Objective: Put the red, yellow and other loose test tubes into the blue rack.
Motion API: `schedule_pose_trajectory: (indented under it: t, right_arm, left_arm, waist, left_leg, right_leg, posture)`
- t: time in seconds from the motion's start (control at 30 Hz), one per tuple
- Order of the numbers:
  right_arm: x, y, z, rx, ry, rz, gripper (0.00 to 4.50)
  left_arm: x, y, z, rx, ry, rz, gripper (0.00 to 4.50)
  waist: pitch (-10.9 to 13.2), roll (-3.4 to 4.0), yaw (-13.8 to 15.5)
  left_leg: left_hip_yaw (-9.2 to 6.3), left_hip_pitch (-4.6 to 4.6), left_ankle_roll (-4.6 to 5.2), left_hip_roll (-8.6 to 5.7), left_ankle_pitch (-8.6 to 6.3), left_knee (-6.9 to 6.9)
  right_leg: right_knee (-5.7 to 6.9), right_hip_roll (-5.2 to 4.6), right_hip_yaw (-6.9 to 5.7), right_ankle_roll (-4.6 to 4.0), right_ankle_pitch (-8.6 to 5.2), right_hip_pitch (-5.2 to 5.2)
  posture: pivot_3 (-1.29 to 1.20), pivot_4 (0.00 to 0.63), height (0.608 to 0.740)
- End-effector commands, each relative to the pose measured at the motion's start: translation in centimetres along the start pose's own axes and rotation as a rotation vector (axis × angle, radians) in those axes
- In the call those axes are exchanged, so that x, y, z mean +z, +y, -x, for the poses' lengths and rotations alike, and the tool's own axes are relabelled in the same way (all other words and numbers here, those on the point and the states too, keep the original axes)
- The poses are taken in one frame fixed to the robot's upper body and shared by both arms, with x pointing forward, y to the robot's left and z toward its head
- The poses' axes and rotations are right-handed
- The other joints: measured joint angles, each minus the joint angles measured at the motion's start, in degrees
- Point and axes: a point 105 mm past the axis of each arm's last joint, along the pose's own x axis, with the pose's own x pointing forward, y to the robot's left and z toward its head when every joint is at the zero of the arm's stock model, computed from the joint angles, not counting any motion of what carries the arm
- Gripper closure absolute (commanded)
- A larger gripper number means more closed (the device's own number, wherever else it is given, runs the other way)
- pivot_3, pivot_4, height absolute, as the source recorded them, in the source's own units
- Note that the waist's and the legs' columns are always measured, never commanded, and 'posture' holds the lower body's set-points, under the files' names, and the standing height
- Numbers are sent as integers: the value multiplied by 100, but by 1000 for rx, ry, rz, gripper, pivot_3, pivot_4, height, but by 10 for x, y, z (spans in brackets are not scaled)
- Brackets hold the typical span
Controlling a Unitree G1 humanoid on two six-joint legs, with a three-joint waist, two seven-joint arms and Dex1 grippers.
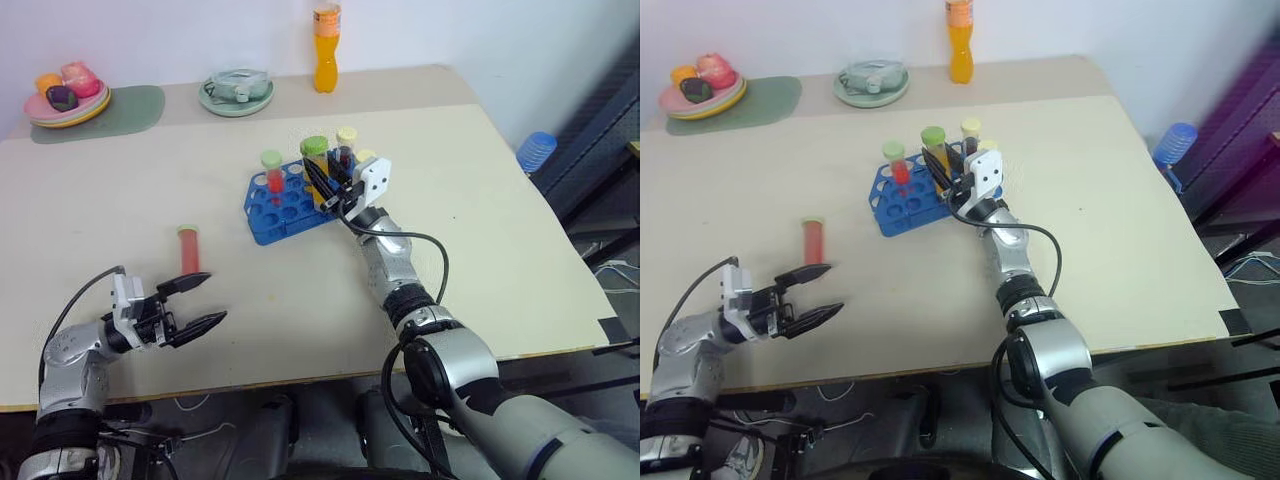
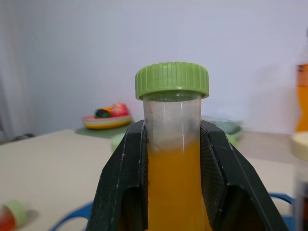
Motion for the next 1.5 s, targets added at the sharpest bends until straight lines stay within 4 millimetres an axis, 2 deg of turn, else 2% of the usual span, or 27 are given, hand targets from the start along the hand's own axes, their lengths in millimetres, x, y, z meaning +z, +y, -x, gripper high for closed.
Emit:
schedule_pose_trajectory:
  t: [0.03,0.6,0.83,1.0,1.1,1.2,1.33,1.47,1.5]
  right_arm:
    - [9,-4,-8,-25,-31,33,3692]
    - [11,-28,-18,-188,20,35,3692]
    - [8,-24,-21,-193,37,30,3692]
    - [4,-6,-20,-93,23,21,3692]
    - [5,28,-15,166,-13,0,3692]
    - [10,45,-6,331,-35,-24,3692]
    - [29,41,1,420,19,-12,3692]
    - [45,22,17,433,219,-4,3692]
    - [48,12,25,418,321,28,3692]
  left_arm:
    - [16,-1,3,25,-20,-34,0]
    - [42,-14,-2,55,-17,-32,0]
    - [47,-17,0,69,-7,-30,0]
    - [49,-19,1,82,-3,-30,0]
    - [48,-20,0,89,-3,-25,0]
    - [46,-19,-2,89,-5,-19,0]
    - [44,-18,-9,77,-15,-10,0]
    - [42,-17,-15,58,-19,-4,0]
    - [42,-16,-16,55,-20,-3,0]
  waist:
    - [0,0,-13]
    - [1,2,-1]
    - [2,3,-4]
    - [2,3,-9]
    - [2,3,-8]
    - [2,4,-4]
    - [3,5,38]
    - [2,4,145]
    - [3,4,149]
  left_leg:
    - [0,0,-1,1,1,-1]
    - [0,0,-6,3,3,-2]
    - [0,0,-7,5,4,-3]
    - [0,0,-7,7,4,-3]
    - [0,0,-6,9,3,-2]
    - [2,1,-6,13,3,-3]
    - [0,1,-5,14,3,1]
    - [0,1,-4,12,0,4]
    - [0,1,-4,12,0,2]
  right_leg:
    - [0,1,1,0,0,0]
    - [-1,6,2,-4,1,0]
    - [-1,9,3,-5,1,0]
    - [-1,12,3,-5,1,1]
    - [-2,14,3,-5,1,2]
    - [-2,17,3,-5,1,3]
    - [-2,17,3,-6,1,1]
    - [-11,15,2,-8,3,-16]
    - [-11,15,2,-9,3,-16]
  posture:
    - [0,150,740]
    - [0,150,740]
    - [0,150,740]
    - [0,150,740]
    - [0,150,740]
    - [0,150,740]
    - [0,150,740]
    - [0,150,740]
    - [0,150,740]
